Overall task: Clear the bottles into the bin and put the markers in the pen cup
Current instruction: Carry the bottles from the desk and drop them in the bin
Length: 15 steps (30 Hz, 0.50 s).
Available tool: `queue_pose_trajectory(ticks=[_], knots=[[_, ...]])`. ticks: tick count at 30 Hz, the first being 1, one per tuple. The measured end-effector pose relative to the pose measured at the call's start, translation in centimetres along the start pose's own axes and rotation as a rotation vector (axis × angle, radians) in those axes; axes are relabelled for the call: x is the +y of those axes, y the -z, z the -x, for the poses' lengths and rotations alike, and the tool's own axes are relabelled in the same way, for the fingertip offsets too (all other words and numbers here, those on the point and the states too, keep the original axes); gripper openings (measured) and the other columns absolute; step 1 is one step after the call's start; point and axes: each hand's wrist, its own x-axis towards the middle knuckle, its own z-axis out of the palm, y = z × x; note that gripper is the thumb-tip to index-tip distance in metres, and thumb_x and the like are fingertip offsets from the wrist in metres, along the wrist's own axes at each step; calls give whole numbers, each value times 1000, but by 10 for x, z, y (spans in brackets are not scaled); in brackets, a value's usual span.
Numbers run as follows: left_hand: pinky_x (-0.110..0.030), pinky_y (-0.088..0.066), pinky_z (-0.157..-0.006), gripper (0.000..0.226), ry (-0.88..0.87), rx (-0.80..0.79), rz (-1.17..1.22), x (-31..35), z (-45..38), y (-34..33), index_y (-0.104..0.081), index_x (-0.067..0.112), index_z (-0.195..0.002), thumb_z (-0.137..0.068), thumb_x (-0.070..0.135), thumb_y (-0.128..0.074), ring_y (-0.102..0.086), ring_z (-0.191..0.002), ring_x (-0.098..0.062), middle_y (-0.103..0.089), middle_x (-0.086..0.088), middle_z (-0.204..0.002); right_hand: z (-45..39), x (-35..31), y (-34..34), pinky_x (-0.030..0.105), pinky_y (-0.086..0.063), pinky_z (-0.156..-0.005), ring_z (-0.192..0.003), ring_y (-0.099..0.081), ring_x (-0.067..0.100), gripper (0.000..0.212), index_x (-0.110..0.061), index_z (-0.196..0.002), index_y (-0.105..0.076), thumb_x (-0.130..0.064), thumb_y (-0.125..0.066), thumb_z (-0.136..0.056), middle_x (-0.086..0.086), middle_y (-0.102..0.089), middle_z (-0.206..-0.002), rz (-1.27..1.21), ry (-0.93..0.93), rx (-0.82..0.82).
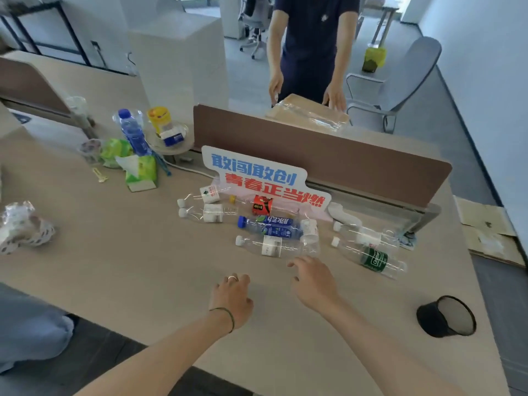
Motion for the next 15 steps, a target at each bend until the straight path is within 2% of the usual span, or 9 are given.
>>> queue_pose_trajectory(ticks=[4,8,12,15], knots=[[-35,-43,-95,46,65,22,-43,-22,-27,15,-48,23,-136,-90,28,-48,-54,-120,-25,-54,-2,-127,-64,-13,1,38,-42,-104,-126,-52,24,47,-24,-133,-61,-10,-57,-88,0,-61,-134,6,99,-10],[-34,-43,-93,46,97,24,-77,-34,-41,20,-48,24,-135,-90,29,-48,-53,-120,-22,-55,0,-127,-114,-20,-14,41,-41,-105,-123,-51,26,50,-22,-138,-58,-14,-61,-88,1,-59,-133,43,153,-70],[-33,-42,-93,47,117,14,-51,-47,-44,21,-46,23,-137,-91,28,-47,-51,-120,-23,-55,0,-126,-141,-23,-35,43,-42,-104,-123,-51,27,54,-24,-142,-52,-21,-58,-89,3,-58,-133,174,176,-137],[-32,-42,-95,47,136,-11,-50,-63,-46,21,-46,23,-139,-92,29,-46,-51,-121,-23,-55,1,-127,-148,-22,-50,42,-42,-105,-123,-52,29,62,-22,-144,-46,-23,-65,-85,5,-56,-134,236,158,-186]])
